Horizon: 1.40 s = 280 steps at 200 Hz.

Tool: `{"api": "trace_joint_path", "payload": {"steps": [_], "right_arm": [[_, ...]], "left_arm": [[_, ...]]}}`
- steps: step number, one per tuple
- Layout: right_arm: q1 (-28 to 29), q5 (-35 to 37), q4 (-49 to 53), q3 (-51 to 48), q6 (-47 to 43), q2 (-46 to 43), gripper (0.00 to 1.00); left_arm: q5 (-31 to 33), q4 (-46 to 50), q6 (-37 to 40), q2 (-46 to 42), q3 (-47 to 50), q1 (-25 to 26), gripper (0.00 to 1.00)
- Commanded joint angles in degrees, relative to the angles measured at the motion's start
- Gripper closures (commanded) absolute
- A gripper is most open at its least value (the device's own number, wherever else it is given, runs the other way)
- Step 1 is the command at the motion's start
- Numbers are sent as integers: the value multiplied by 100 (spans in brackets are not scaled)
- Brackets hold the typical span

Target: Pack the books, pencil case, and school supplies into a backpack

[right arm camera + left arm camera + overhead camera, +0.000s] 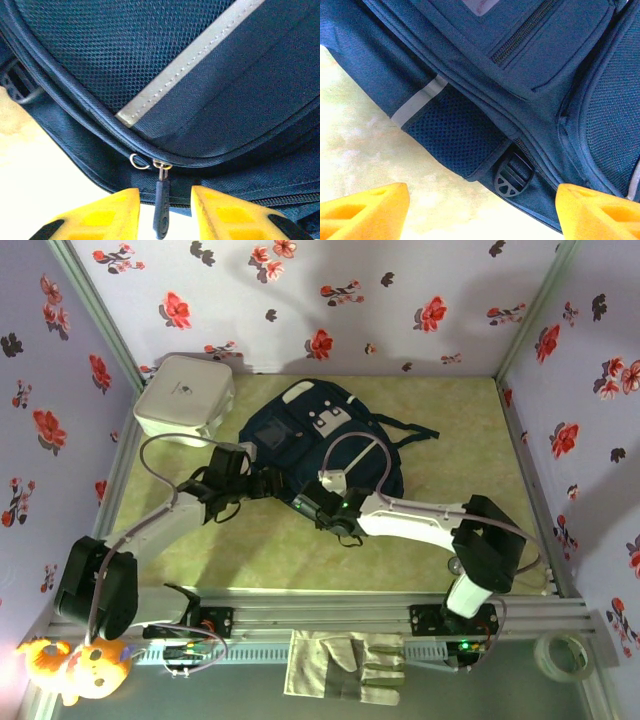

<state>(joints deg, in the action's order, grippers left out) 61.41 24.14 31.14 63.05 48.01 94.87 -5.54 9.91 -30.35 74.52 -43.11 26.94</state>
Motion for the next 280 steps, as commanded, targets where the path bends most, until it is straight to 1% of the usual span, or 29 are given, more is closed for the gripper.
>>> {"api": "trace_joint_path", "payload": {"steps": [1,29,55,69,88,100,119,170,217,263,270,280], "right_arm": [[23,80,271,218,-63,209,69],[26,-118,235,278,-116,395,70],[21,-6,384,346,-72,495,75],[12,94,485,366,-55,523,78],[12,128,448,315,-33,516,85],[-5,152,470,314,-12,522,88],[-17,191,422,261,19,483,93],[-74,161,221,54,-28,318,94],[-92,141,122,-42,-47,273,97],[-142,56,-26,-173,-37,125,97],[-142,62,-16,-170,-37,103,98],[-155,84,34,-178,-31,77,98]], "left_arm": [[91,202,-139,-96,-36,-38,23],[-59,252,-198,-52,-161,-34,25],[-343,151,-389,-34,-224,-40,29],[-629,-25,-608,-9,-213,-35,31],[-1202,-490,-1067,112,-193,-10,33],[-1419,-758,-1322,237,-219,52,34],[-1475,-975,-1575,490,-307,174,36],[-1587,-1228,-1840,1171,-620,271,41],[-1599,-1255,-1819,1575,-864,277,52],[-1905,-1250,-1609,2027,-1119,360,61],[-1915,-1196,-1560,2083,-1182,369,64],[-1914,-1104,-1484,2173,-1279,376,73]]}}
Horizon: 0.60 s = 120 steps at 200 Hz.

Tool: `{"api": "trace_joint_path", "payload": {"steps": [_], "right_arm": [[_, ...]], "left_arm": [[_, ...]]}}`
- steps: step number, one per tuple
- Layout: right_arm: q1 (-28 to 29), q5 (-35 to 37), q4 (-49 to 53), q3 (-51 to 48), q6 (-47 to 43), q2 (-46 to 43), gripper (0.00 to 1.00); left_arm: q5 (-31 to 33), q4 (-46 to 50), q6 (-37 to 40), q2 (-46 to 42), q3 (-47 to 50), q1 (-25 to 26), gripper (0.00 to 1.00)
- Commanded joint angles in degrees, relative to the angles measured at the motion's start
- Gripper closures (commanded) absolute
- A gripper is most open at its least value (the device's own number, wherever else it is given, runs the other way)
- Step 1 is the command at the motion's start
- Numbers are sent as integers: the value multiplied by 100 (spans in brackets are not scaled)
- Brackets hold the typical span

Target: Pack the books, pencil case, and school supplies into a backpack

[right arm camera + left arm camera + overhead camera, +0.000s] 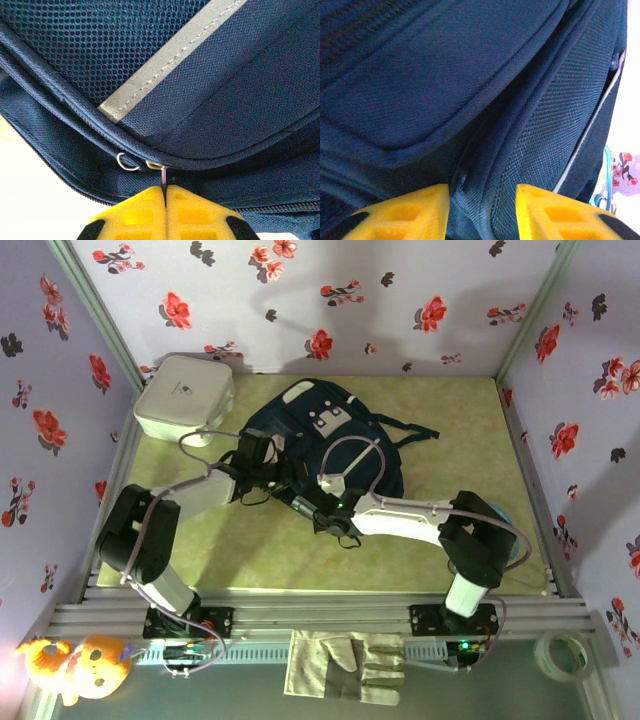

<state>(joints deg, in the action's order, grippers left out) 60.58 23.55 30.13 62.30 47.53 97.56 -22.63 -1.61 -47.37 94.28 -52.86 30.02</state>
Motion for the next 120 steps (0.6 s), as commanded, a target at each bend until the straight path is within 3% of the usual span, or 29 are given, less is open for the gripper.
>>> {"api": "trace_joint_path", "payload": {"steps": [1,19,75,120], "right_arm": [[-72,146,143,-104,19,-197,98],[-79,282,274,-227,92,-370,99],[-393,816,622,-1021,184,-1334,100],[-963,597,226,-1216,-609,-1564,99]], "left_arm": [[-201,56,220,210,-313,66,75],[-37,284,420,325,-463,48,100],[141,556,715,-27,-483,-205,100],[8,910,1029,-146,-612,-216,100]]}}
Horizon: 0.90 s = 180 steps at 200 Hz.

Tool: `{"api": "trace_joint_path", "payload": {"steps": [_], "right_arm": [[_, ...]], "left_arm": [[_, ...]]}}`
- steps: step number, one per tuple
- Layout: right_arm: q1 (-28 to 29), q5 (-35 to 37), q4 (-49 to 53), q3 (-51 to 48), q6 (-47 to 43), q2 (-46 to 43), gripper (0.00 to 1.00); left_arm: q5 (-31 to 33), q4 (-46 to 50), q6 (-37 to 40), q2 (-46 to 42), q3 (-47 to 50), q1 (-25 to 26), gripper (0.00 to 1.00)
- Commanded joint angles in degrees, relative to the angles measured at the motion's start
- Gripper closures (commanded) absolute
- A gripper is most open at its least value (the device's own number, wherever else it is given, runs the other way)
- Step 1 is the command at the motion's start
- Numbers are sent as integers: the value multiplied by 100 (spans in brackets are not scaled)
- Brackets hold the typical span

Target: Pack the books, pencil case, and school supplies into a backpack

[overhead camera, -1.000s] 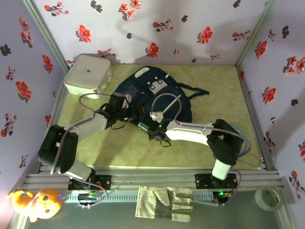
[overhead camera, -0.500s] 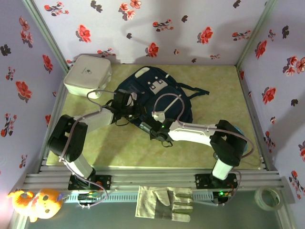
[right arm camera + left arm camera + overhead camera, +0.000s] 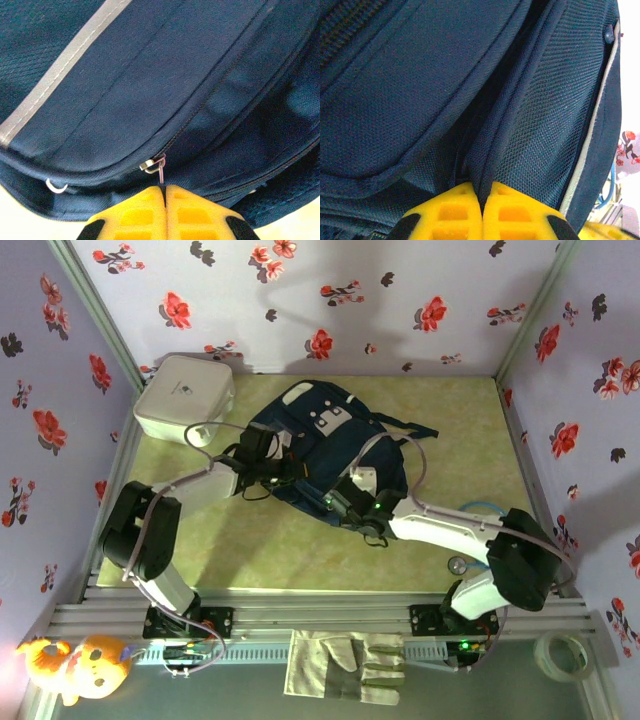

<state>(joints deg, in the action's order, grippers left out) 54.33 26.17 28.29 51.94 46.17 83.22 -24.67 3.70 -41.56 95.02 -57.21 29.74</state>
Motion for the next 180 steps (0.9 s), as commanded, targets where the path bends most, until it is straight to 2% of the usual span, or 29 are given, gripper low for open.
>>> {"api": "trace_joint_path", "payload": {"steps": [1,43,54,71,146,154,167,180], "right_arm": [[-345,317,390,-182,-502,-126,99],[-529,-664,-468,-256,-1851,-31,84],[-538,-994,-542,-224,-2036,27,79],[-543,-1033,-561,-182,-2104,141,74],[-576,-938,-562,-18,-2059,498,75],[-588,-921,-546,-11,-2051,503,78],[-597,-789,-506,-14,-2032,494,90],[-615,-407,-396,-9,-1967,421,95]], "left_arm": [[209,386,456,-221,-177,-188,100],[169,631,649,-217,-264,-187,100],[139,630,643,-196,-277,-182,100],[112,624,639,-186,-291,-186,100],[116,700,676,-207,-326,-187,100],[113,711,679,-216,-326,-185,100],[133,717,692,-238,-324,-191,100],[168,743,717,-258,-330,-201,100]]}}
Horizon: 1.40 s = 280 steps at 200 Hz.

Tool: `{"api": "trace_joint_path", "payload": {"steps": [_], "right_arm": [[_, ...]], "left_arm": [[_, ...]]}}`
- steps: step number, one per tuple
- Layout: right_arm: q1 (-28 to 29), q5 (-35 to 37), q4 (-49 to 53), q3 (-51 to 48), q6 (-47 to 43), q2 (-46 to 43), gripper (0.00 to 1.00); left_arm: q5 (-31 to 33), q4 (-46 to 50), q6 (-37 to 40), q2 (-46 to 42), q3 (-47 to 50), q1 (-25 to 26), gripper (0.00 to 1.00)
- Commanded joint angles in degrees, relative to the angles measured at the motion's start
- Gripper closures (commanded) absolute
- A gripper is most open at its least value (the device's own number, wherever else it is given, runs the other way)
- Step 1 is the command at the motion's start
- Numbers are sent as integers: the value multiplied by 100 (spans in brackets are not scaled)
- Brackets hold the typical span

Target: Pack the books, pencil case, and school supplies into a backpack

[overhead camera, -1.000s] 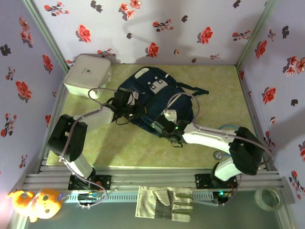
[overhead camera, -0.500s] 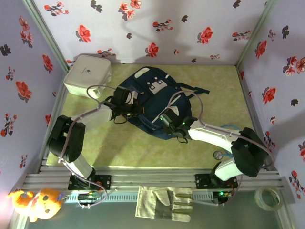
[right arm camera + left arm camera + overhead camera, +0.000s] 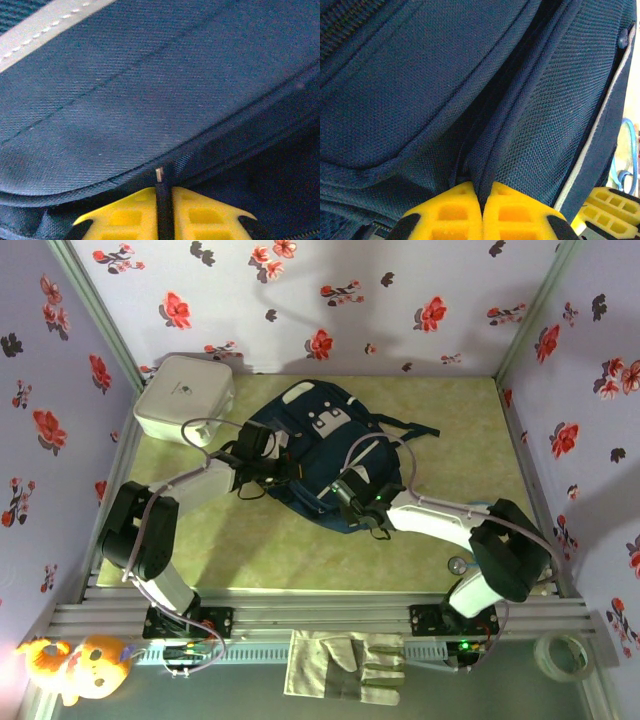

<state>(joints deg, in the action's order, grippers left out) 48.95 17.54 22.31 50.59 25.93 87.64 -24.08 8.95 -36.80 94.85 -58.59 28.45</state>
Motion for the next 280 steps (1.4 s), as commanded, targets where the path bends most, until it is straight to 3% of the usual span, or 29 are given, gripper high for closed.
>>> {"api": "trace_joint_path", "payload": {"steps": [1,31,55,78,111,161,186,198,235,280], "right_arm": [[-78,494,212,127,59,-24,95],[-409,1320,498,-27,466,-413,98],[-957,1328,680,-172,780,-598,98],[-1034,1213,895,-8,732,-486,99],[-749,865,786,-114,677,-674,100],[41,-240,-128,-295,739,-671,100],[218,-797,-1096,-216,940,-317,100],[245,-1043,-1446,-38,992,-37,100],[304,-1380,-1967,774,797,759,100],[305,-1601,-2071,1420,575,1221,100]], "left_arm": [[111,220,246,-239,-190,-74,100],[353,456,383,-280,-241,-133,100],[415,498,380,-296,-239,-136,100],[404,534,408,-166,-304,-81,100],[432,662,631,231,-799,-15,100],[1363,1332,1312,1123,-2260,-186,100],[1590,1477,1294,1320,-2661,-380,86],[1599,1489,1188,1230,-2638,-487,75],[1599,1168,737,384,-1747,-805,51],[1084,552,-129,-519,-389,-1007,42]]}}
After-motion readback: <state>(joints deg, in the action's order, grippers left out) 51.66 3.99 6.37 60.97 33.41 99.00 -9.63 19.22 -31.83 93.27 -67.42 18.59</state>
